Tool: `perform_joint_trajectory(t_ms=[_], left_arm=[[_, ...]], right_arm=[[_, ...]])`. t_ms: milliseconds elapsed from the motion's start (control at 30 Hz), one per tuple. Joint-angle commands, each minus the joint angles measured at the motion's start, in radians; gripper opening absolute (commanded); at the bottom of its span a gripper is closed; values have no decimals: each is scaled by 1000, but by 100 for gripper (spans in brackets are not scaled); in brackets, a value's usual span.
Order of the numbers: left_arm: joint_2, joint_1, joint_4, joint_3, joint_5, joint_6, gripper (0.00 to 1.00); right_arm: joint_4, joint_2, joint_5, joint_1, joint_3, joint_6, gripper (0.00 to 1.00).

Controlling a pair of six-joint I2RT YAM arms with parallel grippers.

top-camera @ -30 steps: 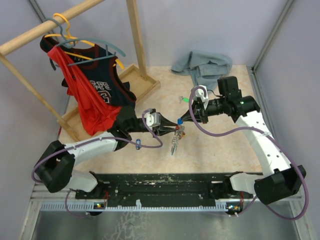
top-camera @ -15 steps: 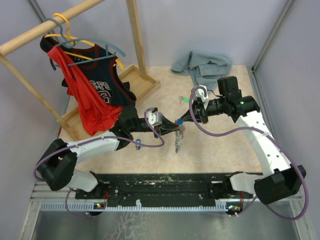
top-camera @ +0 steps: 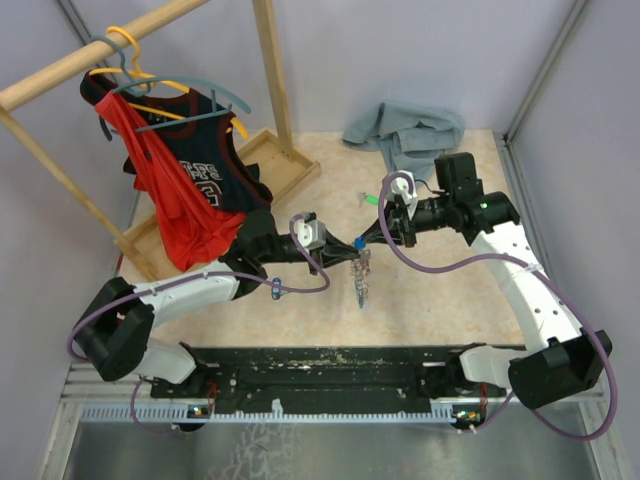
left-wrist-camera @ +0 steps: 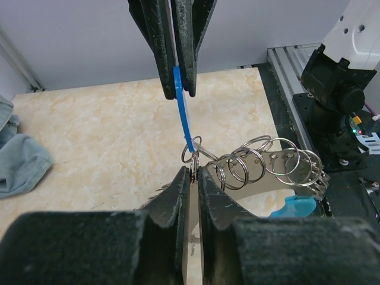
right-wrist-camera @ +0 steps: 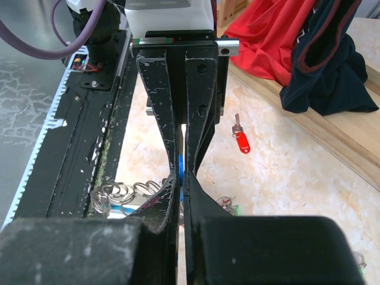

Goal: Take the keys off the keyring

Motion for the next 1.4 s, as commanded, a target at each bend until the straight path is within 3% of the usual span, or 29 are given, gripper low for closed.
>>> perform_joint_trajectory(t_ms=[0, 167, 667, 1033, 1367], left_arm=[[7, -8, 8, 37, -4, -10, 14], [12, -9, -3, 43, -9, -7, 0], [-140, -9, 107, -86, -211, -35, 0], [-197, -9, 201, -142, -269, -76, 0], [-186, -9, 343, -165, -304, -173, 0]], right_arm=[[30, -9, -54, 10, 5, -11, 0], [28, -11, -58, 10, 7, -10, 0], [-20, -26, -40, -34, 18, -29, 0], [-48, -45, -23, -60, -19, -61, 0], [6, -47, -119, -59, -115, -94, 0]])
